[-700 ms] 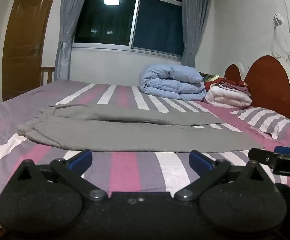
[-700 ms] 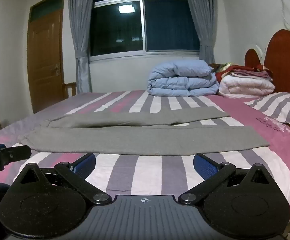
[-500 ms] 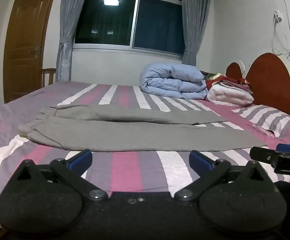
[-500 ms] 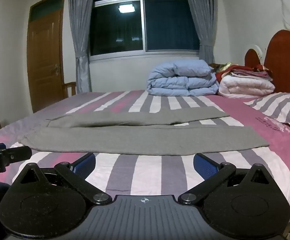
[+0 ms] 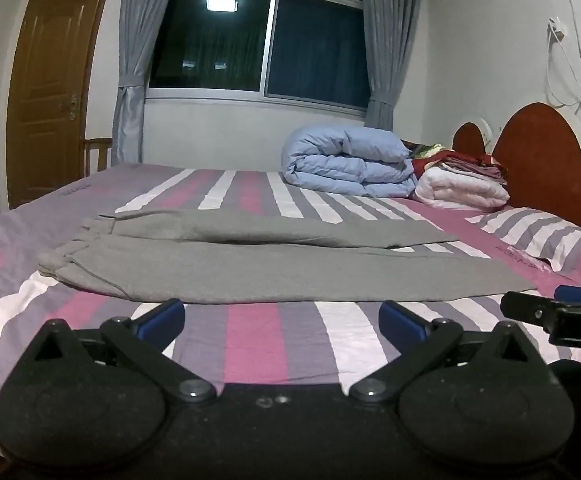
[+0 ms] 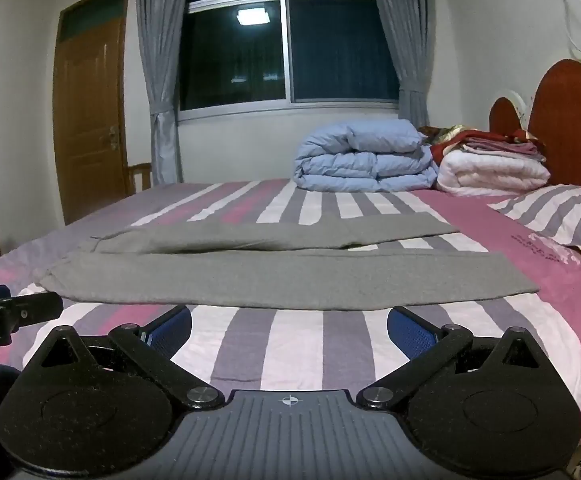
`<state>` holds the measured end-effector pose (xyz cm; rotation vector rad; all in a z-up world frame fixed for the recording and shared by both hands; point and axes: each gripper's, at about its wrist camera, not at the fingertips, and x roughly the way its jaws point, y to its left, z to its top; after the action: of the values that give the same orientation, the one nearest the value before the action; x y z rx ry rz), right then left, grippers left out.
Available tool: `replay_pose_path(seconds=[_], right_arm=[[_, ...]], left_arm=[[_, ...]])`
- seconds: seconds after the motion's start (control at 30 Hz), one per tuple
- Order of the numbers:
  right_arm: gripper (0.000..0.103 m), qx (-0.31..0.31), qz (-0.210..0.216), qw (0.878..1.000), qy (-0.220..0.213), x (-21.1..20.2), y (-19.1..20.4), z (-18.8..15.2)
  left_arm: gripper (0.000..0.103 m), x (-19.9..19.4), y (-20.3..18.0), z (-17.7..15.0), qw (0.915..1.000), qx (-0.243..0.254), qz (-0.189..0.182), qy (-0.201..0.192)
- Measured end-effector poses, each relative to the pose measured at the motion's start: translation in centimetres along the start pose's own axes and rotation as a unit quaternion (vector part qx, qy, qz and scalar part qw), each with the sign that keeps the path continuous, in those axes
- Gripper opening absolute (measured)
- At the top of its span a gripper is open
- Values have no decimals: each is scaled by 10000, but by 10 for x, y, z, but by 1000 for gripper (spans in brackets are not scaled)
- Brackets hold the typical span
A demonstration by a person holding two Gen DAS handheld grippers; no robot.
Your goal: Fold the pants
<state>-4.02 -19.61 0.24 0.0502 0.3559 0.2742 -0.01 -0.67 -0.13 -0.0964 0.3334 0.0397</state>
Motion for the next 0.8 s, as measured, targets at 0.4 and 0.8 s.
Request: replay_pose_path(seconds=[0.4, 0.8], right_arm=[[103, 45, -33, 10000, -2, -4, -2, 2], [103, 39, -40, 10000, 10, -3, -2, 1]], left_arm=[[97, -1, 0, -1, 10000, 26, 22, 10], [97, -1, 1, -2, 10000, 50, -3, 54]])
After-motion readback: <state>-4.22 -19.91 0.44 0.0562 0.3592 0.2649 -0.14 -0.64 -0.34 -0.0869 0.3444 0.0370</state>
